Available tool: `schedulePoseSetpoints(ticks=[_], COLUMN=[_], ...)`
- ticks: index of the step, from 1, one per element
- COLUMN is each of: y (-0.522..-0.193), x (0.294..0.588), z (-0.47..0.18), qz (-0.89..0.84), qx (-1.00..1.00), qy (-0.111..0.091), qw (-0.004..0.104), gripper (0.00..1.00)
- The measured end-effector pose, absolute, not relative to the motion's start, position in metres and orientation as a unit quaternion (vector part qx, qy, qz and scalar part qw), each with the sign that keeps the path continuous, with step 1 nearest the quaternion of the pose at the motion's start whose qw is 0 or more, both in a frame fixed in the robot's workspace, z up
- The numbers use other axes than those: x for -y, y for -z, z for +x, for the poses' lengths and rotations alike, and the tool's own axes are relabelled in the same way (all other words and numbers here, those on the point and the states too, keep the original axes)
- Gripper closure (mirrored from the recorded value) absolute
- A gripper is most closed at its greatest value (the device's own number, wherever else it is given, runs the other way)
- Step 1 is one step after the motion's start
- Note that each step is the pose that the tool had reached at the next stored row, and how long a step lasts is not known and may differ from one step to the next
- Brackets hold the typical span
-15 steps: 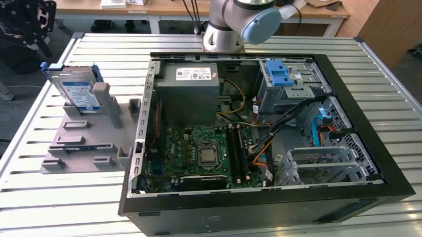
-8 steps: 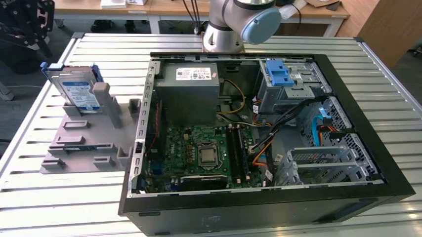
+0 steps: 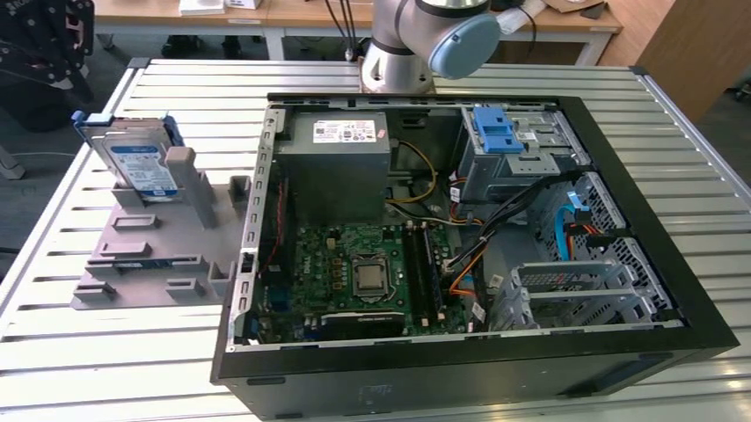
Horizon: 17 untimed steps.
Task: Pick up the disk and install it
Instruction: 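Pick up the disk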
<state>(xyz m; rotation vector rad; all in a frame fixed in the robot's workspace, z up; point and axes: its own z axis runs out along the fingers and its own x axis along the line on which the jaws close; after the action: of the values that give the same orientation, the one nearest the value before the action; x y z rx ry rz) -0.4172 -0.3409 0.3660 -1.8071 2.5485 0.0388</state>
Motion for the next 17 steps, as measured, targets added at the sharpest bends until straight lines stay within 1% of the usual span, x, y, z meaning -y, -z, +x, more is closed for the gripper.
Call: schedulePoseSetpoints(ticks=[10,11,12,14,15,17], y=[-0.3651,-0.3651,-0.3651,-0.3651,-0.3651,-0.3651], x=[0.3405,0.3405,0.3405,0.3405,0.3405,0.3405], z=[-0.4172,-0.4172,-0.4172,-0.4172,-0.4172,-0.4172], qz=[-0.617,-0.617,-0.617,-0.617,-0.617,-0.617], qx=[-0.787,-0.787,-0.787,-0.787,-0.787,-0.787], qy=[-0.013,-0.013,-0.013,-0.013,-0.013,-0.013], qw=[0.008,0.008,0.008,0.008,0.008,0.008], gripper=[0.89,0.83,0.83,0.71,0.71,0.59])
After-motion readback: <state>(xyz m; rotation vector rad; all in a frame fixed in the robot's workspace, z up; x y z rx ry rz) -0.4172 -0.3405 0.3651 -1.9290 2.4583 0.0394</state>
